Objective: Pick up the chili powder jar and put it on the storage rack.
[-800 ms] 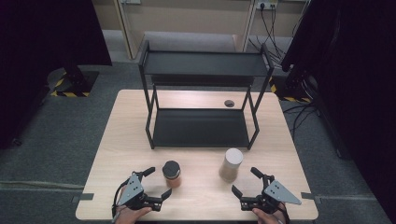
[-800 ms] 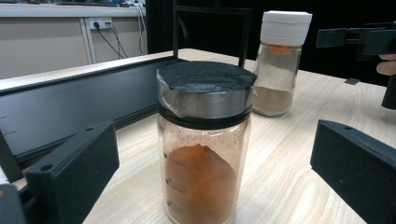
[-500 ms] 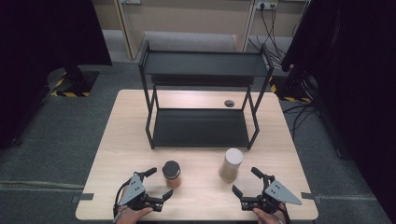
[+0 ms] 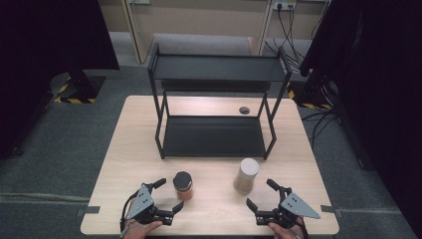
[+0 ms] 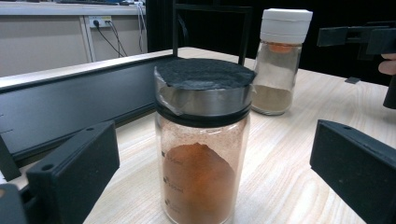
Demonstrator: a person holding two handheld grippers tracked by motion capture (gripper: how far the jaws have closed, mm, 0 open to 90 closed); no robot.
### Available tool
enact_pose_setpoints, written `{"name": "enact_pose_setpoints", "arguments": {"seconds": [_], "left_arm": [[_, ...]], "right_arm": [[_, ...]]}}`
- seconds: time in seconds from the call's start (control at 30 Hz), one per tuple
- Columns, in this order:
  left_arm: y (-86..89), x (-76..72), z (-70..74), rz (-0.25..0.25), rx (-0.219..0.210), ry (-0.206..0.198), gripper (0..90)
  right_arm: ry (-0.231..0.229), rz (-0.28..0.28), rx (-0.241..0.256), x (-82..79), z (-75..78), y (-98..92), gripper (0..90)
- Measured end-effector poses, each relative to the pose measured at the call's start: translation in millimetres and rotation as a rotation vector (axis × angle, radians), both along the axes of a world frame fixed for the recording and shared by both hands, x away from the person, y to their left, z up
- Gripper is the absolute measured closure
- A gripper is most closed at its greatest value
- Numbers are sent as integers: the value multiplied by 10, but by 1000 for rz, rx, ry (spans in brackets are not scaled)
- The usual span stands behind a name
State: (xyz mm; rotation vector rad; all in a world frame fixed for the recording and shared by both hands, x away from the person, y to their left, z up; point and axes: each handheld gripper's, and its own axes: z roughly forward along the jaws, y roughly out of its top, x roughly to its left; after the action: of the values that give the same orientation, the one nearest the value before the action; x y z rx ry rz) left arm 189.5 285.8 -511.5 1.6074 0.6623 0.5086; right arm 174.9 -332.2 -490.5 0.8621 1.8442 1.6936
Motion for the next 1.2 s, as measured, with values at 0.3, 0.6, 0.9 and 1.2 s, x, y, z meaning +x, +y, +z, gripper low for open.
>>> {"name": "enact_pose_setpoints", "arguments": {"seconds": [0.3,0.6,0.9,1.2], "left_arm": [[-5,-19,0,19,0,-6,9],[-43,-21,7,29,6,-10,10],[-96,36,25,44,13,-4,11],[-160,129,80,30,22,5,13]], "right_arm": [[0,-5,2,-5,6,3,4],[3,-16,10,-8,6,-11,4],[5,-23,14,-7,8,-9,4],[5,-25,18,-9,3,-11,4]]}}
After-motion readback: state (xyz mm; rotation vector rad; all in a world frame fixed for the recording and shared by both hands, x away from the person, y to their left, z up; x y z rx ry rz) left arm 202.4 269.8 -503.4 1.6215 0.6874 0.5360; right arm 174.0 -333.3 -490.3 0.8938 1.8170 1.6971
